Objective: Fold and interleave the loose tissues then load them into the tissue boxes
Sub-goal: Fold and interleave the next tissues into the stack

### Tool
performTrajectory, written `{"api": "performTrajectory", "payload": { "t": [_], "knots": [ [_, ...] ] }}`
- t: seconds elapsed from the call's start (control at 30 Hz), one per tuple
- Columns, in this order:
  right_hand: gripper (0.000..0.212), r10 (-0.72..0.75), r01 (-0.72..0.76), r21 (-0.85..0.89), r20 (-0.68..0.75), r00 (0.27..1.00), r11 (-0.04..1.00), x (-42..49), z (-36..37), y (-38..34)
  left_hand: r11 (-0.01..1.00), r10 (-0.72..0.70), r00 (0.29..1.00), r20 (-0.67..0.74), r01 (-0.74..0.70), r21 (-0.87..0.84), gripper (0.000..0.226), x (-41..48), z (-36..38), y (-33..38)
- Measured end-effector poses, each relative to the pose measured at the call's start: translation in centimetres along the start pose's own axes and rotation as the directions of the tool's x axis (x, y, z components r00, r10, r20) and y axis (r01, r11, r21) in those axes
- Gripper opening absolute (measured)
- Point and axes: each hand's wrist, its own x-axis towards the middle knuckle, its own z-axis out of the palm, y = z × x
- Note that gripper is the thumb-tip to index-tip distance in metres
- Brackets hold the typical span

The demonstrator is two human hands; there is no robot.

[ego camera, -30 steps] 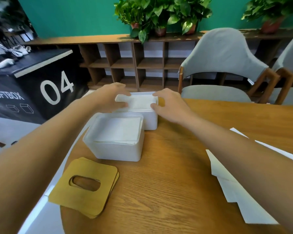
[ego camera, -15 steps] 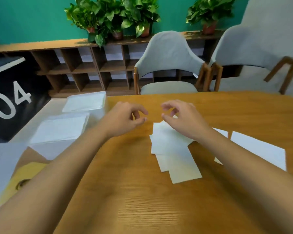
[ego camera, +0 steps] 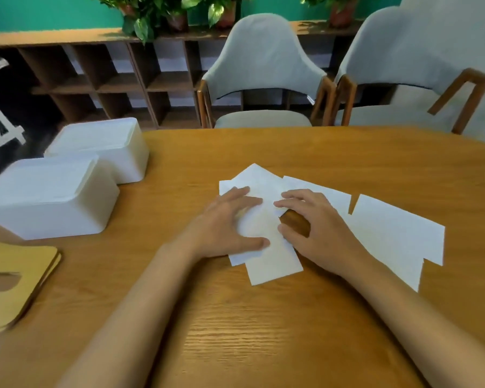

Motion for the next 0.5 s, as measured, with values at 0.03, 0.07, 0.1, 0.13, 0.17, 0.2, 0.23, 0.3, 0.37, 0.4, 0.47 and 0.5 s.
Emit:
{"api": "performTrajectory", "payload": {
  "t": [0.03, 0.07, 0.1, 0.13, 0.17, 0.2, 0.23, 0.3, 0.37, 0.4, 0.47, 0.5],
  "knots": [
    [0.037, -0.003, 0.003, 0.003, -0.012, 1.0, 1.0, 0.0, 0.2, 0.0, 1.0, 0.01, 0.999, -0.036, -0.011, -0.007, 0.086, -0.1, 0.3, -0.2],
    [0.037, -0.005, 0.006, 0.008, -0.029, 1.0, 1.0, 0.0, 0.5, 0.1, 1.0, 0.026, 0.997, -0.066, -0.026, 0.002, 0.086, -0.2, 0.5, -0.3],
    [0.037, -0.009, 0.009, 0.009, -0.042, 0.999, 1.0, 0.0, 0.5, 0.2, 0.999, 0.04, 0.995, -0.09, -0.039, 0.008, 0.087, -0.4, 0.6, -0.4],
    [0.036, -0.008, 0.009, 0.011, -0.048, 0.999, 1.0, 0.1, 0.6, 0.3, 0.999, 0.048, 0.993, -0.104, -0.048, 0.002, 0.088, -0.6, 0.6, -0.6],
    [0.035, -0.006, 0.006, 0.01, -0.053, 0.999, 1.0, 0.1, 0.6, 0.4, 0.998, 0.055, 0.992, -0.109, -0.057, -0.009, 0.088, -0.7, 0.4, -0.9],
    [0.034, -0.002, 0.002, 0.001, -0.059, 0.998, 1.0, 0.2, 0.6, 0.7, 0.998, 0.067, 0.991, -0.114, -0.068, -0.011, 0.089, -0.7, 0.3, -1.3],
    [0.034, 0.002, -0.003, -0.015, -0.067, 0.998, 1.0, 0.3, 0.5, 0.9, 0.997, 0.081, 0.99, -0.119, -0.082, 0.004, 0.089, -0.8, 0.1, -1.7],
    [0.034, 0.007, -0.011, -0.044, -0.086, 0.996, 0.999, 0.3, 0.5, 1.1, 0.996, 0.087, 0.99, -0.112, -0.084, 0.034, 0.091, -1.0, -0.3, -2.3],
    [0.033, -0.006, -0.002, -0.07, -0.116, 0.993, 0.998, 0.3, 0.5, 1.1, 0.994, 0.098, 0.99, -0.098, -0.094, 0.049, 0.093, -1.0, -0.5, -2.5],
    [0.033, -0.022, 0.013, -0.075, -0.122, 0.992, 0.997, 0.3, 0.5, 1.0, 0.993, 0.106, 0.99, -0.09, -0.101, 0.065, 0.093, -0.9, -0.5, -2.5],
    [0.032, -0.062, 0.053, -0.076, -0.112, 0.992, 0.996, 0.2, 0.5, 0.9, 0.989, 0.127, 0.989, -0.081, -0.119, 0.091, 0.091, -1.0, -0.3, -2.2],
    [0.032, -0.078, 0.07, -0.072, -0.109, 0.991, 0.995, 0.1, 0.5, 0.8, 0.987, 0.138, 0.987, -0.083, -0.13, 0.091, 0.089, -1.1, -0.2, -2.1]
  ]
}}
